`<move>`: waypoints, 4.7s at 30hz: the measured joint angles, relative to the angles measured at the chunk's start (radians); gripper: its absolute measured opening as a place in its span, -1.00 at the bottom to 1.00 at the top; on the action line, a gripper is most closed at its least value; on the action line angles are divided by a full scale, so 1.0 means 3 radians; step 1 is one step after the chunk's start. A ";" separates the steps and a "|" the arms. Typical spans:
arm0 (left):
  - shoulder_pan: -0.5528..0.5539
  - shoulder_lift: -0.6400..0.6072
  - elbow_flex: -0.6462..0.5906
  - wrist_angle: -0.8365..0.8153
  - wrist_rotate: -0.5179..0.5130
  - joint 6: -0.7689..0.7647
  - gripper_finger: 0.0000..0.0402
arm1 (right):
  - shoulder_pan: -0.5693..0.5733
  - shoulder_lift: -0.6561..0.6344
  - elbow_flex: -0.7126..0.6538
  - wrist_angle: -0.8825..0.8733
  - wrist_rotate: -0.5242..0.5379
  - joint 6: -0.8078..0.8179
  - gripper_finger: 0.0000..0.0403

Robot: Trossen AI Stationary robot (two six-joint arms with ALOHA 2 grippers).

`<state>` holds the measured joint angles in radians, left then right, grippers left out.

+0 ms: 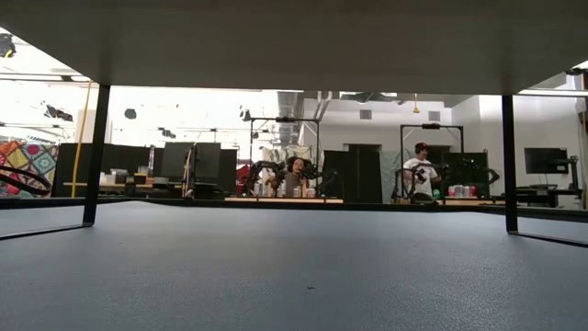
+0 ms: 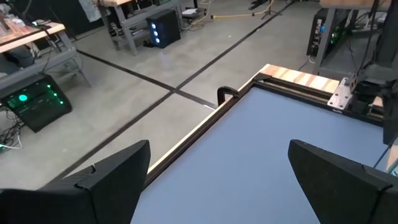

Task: Place canned beverage on shelf
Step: Put the green soda can on the shelf

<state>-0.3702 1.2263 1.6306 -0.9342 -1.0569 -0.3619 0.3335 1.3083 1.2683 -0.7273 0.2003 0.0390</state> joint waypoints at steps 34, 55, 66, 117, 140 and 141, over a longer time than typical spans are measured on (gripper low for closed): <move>0.1597 0.0898 0.0000 0.1601 0.4215 0.1042 0.83 | 0.0075 -0.0155 0.0453 -0.0386 -0.0050 0.0051 0.31; 0.1606 0.1374 0.0001 0.1689 0.5507 0.0911 0.83 | 0.0236 -0.0146 0.0450 -0.0127 0.0244 0.0141 0.31; 0.1625 0.1503 0.0000 0.1749 0.5895 0.0880 0.83 | 0.0232 -0.0087 0.0449 -0.0140 0.0390 0.0270 0.31; 0.1243 0.0613 0.0701 0.1628 0.4009 0.0318 0.83 | 0.0073 -0.0094 0.0265 -0.0107 0.0421 0.0326 0.31; 0.1122 0.0511 0.0694 0.0851 0.2863 0.0389 0.83 | 0.0043 -0.0101 0.0513 0.0076 0.0294 -0.0216 0.31; 0.1118 0.0511 0.0694 0.0836 0.2866 0.0371 0.83 | 0.0018 -0.0098 0.0521 0.0082 0.0285 -0.0281 0.31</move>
<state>-0.0346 1.3796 1.8389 -0.6835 -0.1973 -0.2505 0.3389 1.2788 1.4246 -0.7025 0.2857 -0.0453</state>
